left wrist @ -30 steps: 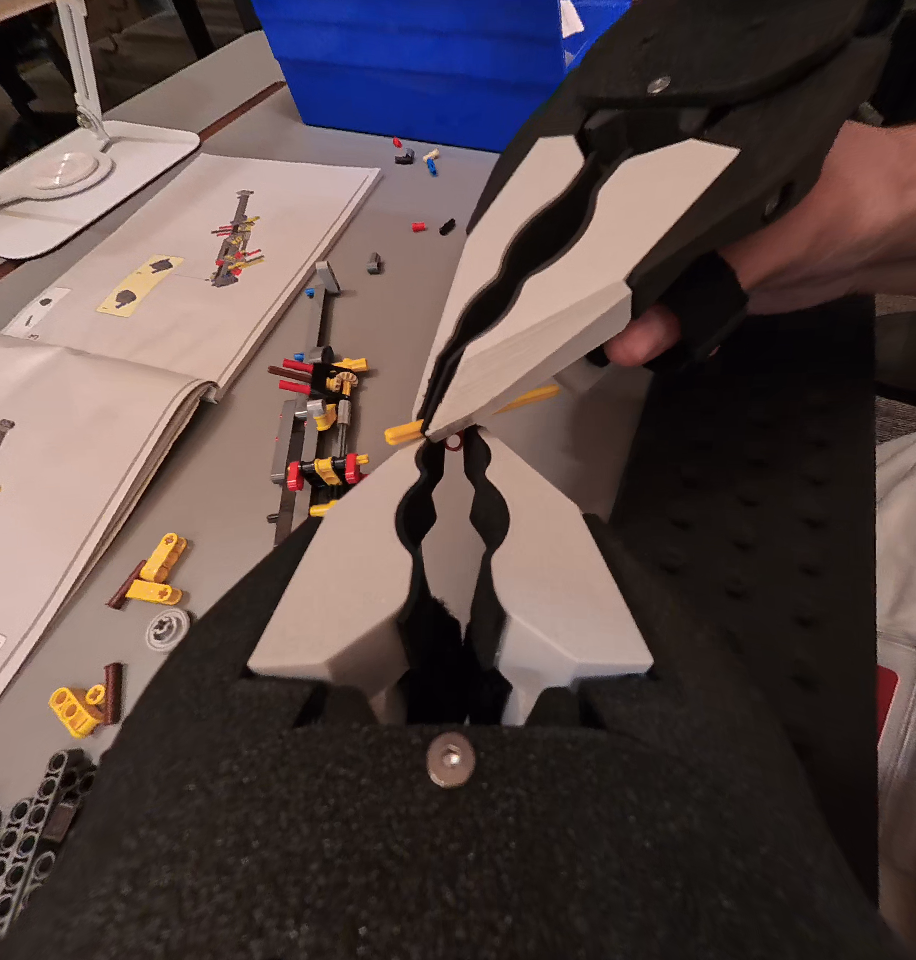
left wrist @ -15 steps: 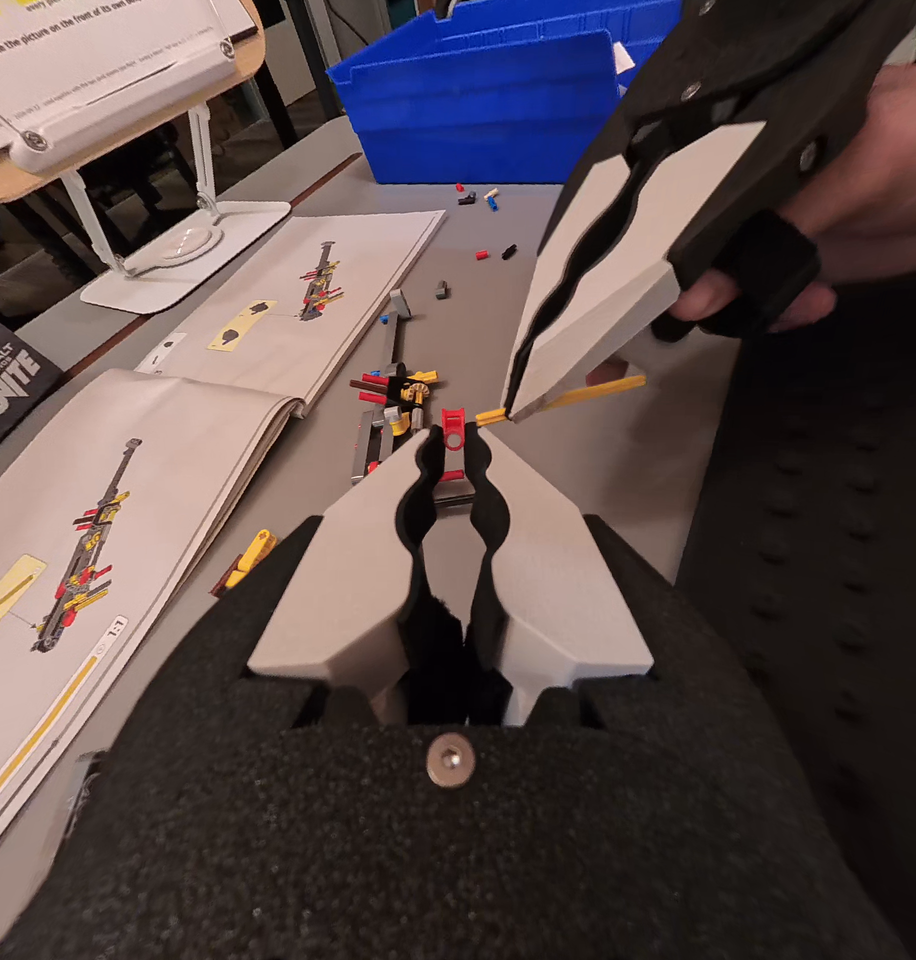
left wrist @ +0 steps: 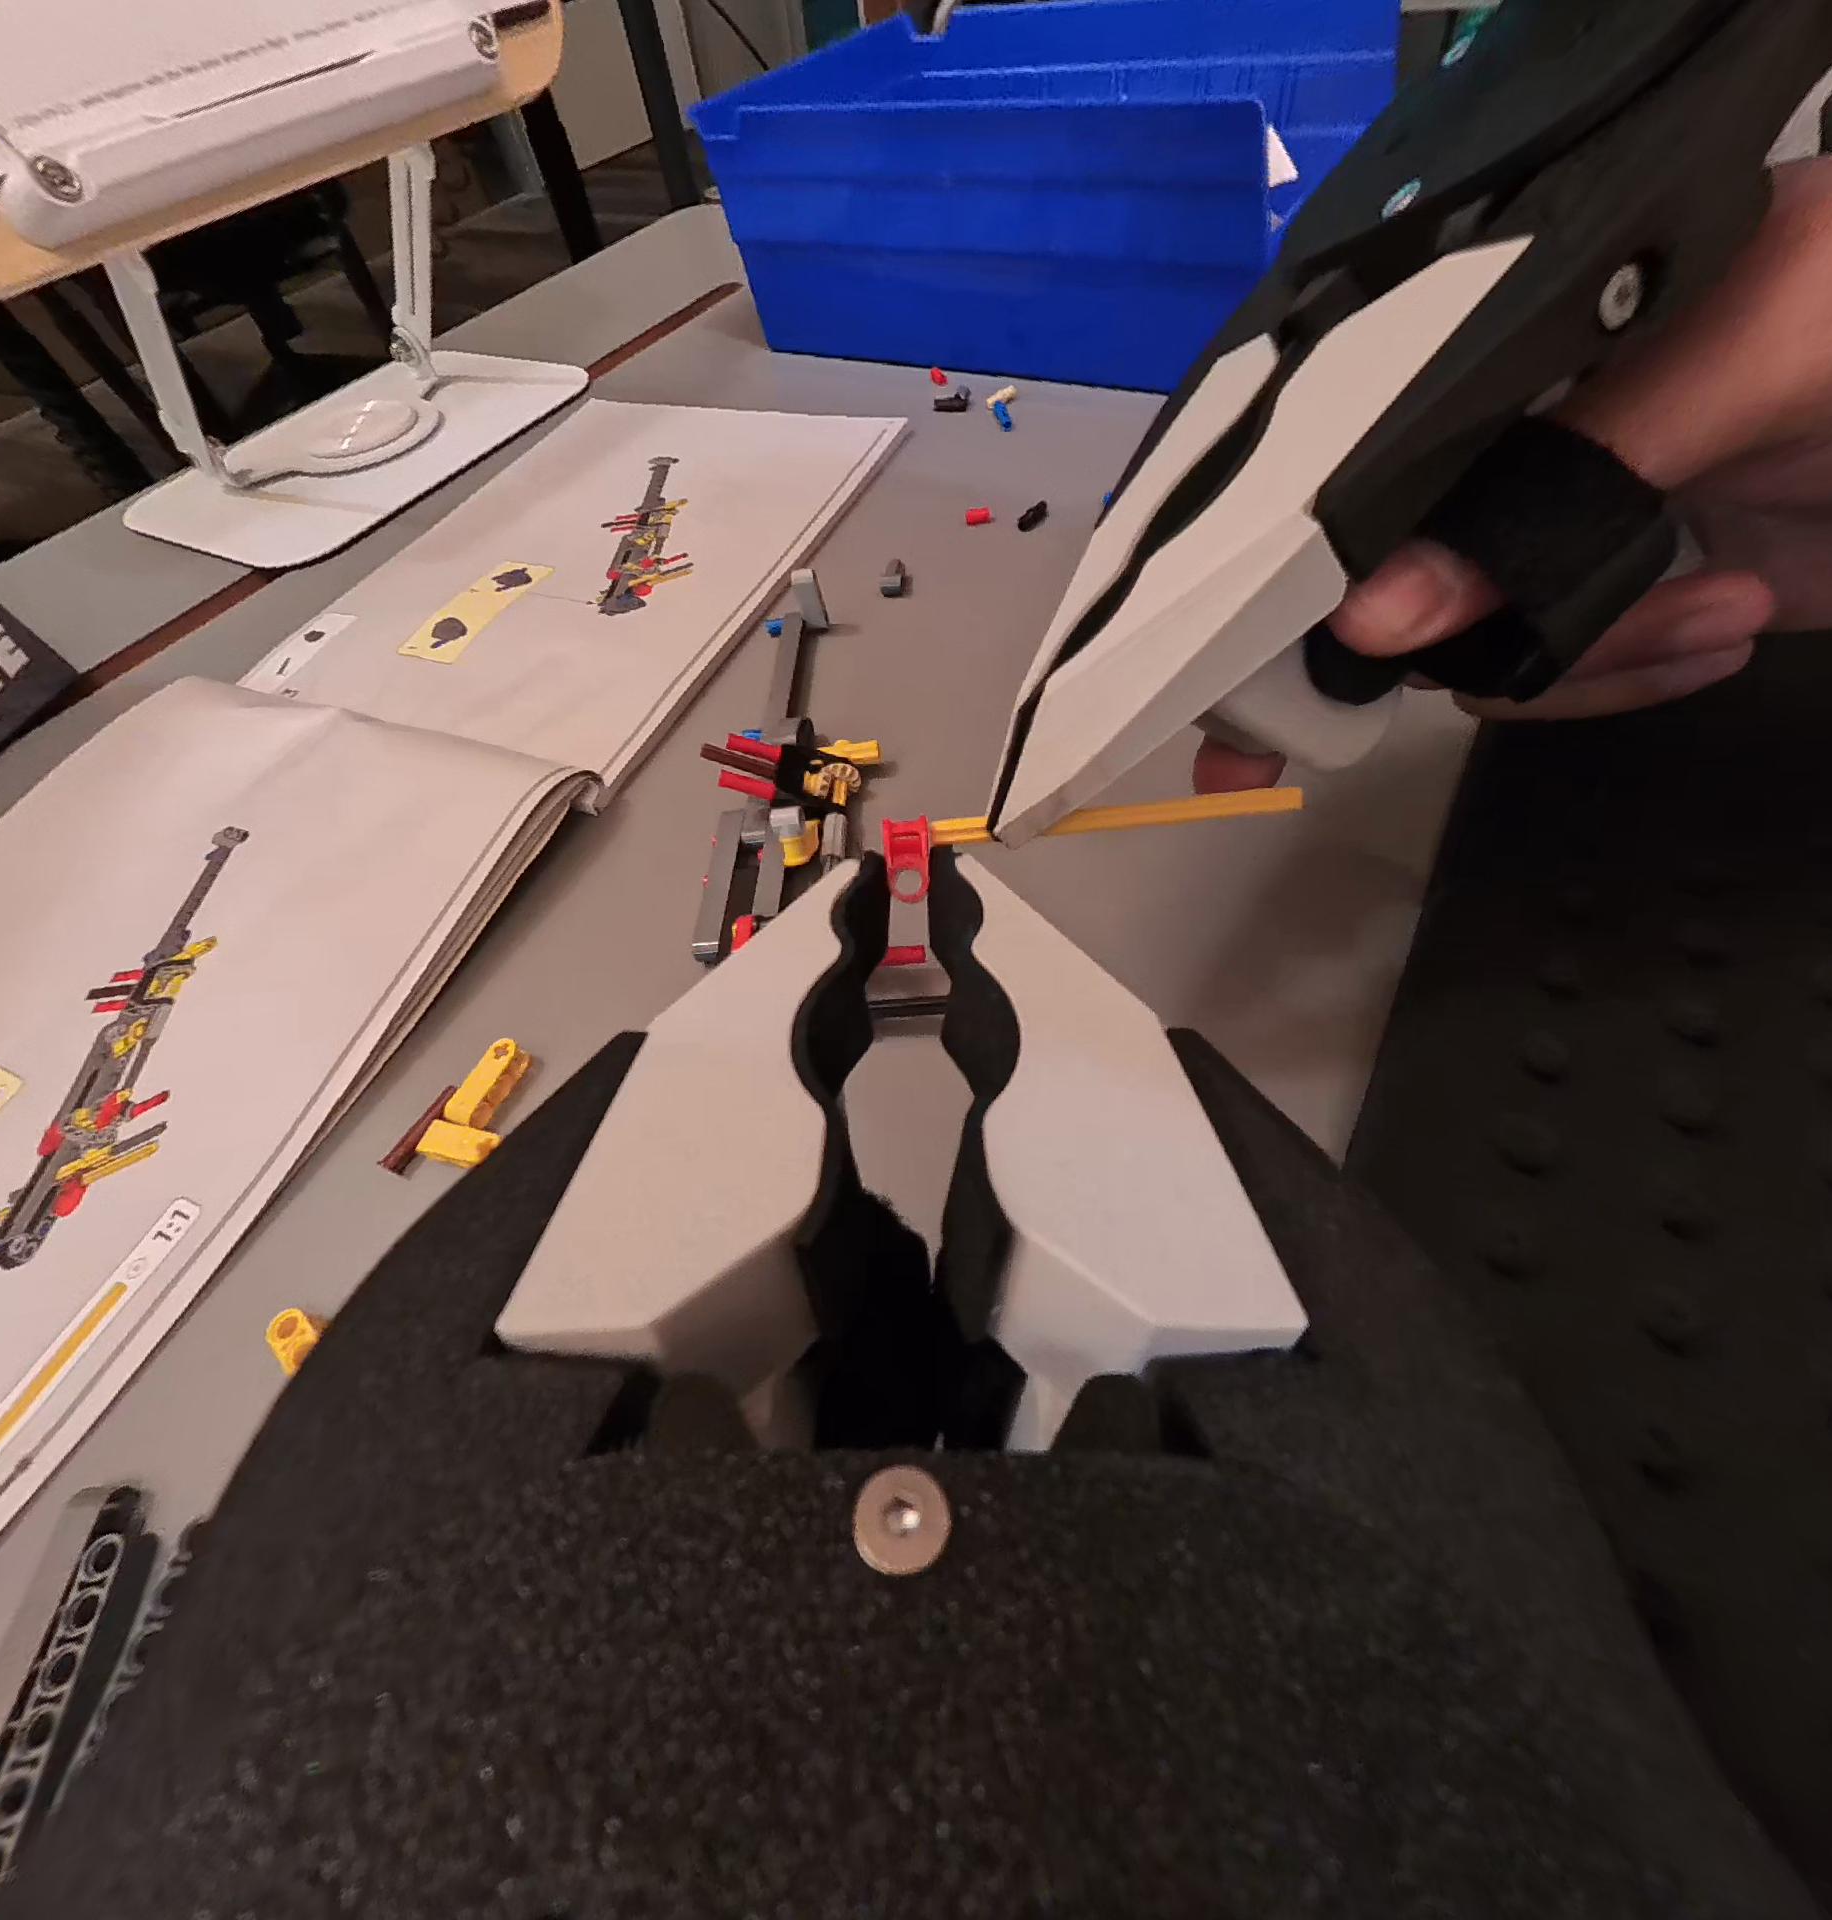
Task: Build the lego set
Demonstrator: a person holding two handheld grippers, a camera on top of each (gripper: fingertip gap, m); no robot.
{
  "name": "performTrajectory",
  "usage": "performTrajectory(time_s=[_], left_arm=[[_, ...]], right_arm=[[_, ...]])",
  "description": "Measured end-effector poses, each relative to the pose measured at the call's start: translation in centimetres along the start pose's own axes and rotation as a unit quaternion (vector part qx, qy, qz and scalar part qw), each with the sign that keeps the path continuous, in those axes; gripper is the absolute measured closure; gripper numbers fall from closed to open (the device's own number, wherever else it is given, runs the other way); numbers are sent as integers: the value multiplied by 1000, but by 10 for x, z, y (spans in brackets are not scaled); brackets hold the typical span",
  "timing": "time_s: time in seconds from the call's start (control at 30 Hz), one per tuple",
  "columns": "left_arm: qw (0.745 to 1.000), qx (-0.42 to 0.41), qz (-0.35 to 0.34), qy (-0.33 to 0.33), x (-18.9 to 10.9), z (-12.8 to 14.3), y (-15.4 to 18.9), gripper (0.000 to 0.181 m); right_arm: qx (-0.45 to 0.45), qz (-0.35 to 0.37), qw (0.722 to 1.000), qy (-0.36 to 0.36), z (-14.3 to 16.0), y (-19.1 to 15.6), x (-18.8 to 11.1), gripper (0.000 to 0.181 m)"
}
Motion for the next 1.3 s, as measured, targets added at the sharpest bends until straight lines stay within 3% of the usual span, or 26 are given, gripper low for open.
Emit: performTrajectory(time_s=[0.57, 0.83, 1.07, 1.3], left_arm=[[999, 39, -19, -2, 0, 1, 2, 175], [984, 166, -21, 64, -16, -11, 13, 176], [986, 160, 17, 51, -14, -6, 19, 175], [957, 275, 49, 71, -25, -1, 23, 175]], right_arm=[[46, -46, 998, -17, 0, 0, 2, 179], [130, -167, 977, 35, -3, -14, -9, 180], [103, -156, 982, 18, 6, -17, -6, 179], [111, -218, 970, -12, 13, -25, -5, 179]])
Point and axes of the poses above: each gripper's, where its closed fingertips meet, x out along the fingers, z out of its underside, y = z × x across the jaws, the point moved 4 cm from there along -x, back along the fingers, and after that the axes turned 10 degrees about -x, right-handed, at the moved point
